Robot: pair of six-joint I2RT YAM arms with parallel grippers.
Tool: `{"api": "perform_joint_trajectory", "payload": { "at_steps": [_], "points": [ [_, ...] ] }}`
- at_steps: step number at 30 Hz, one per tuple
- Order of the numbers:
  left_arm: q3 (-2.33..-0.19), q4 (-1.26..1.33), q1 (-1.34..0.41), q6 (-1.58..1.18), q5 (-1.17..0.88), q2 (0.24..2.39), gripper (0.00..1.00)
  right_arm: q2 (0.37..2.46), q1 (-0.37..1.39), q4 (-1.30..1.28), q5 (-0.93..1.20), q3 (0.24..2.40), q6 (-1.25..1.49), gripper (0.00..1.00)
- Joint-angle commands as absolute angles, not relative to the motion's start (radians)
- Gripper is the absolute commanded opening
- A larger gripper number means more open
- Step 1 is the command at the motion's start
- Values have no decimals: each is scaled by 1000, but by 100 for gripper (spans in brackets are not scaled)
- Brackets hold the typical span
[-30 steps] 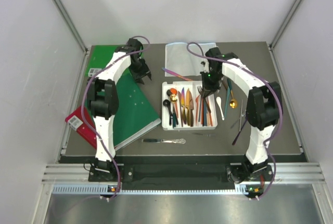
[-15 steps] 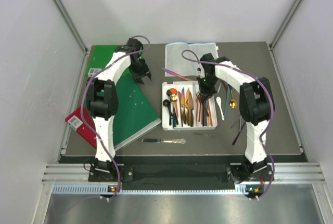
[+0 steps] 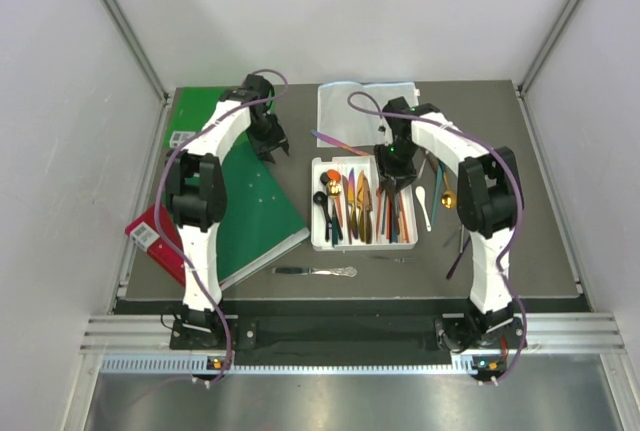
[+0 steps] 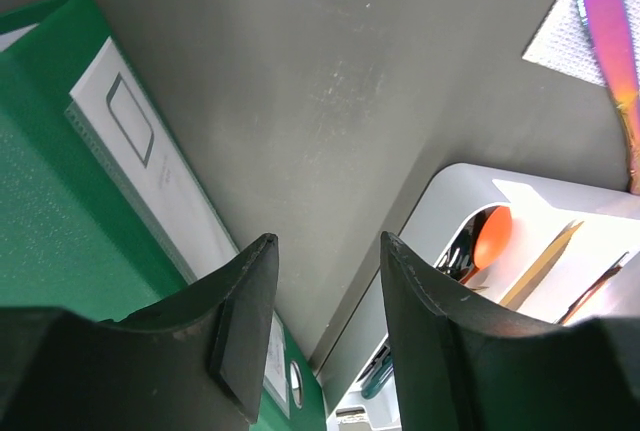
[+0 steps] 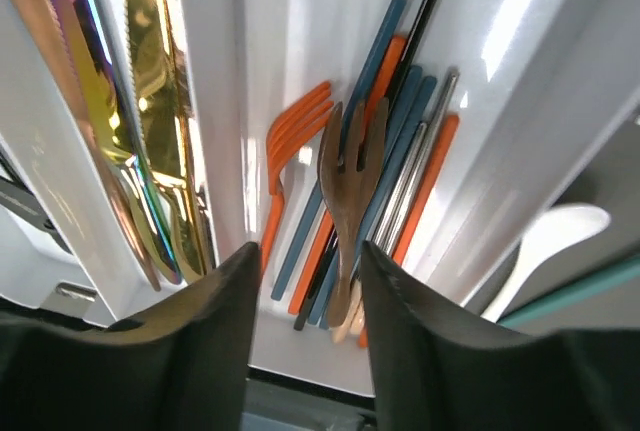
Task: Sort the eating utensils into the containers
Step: Place the fork in the storage box.
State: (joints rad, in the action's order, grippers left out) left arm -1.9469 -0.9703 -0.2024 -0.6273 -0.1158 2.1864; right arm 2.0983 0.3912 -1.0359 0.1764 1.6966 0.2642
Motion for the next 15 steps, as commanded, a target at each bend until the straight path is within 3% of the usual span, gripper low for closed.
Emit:
{"api": "perform_joint_trajectory", "payload": {
  "at_steps": [1, 3, 8, 15],
  "points": [
    [-1924, -962, -193, -623, -112, 2118, 50, 1993, 391, -1135, 115, 1850, 232, 52],
    [-1919, -954, -192, -626, -113, 2117, 50, 1987, 374, -1192, 121, 1908, 215, 56],
    [-1919, -948, -192, -627, -112, 2117, 50, 1925, 350, -1235, 75, 1928, 224, 54],
    [-1953, -953, -190, -629, -135, 2146, 50, 1903, 247, -1087, -87, 1730, 226, 51]
  ]
}}
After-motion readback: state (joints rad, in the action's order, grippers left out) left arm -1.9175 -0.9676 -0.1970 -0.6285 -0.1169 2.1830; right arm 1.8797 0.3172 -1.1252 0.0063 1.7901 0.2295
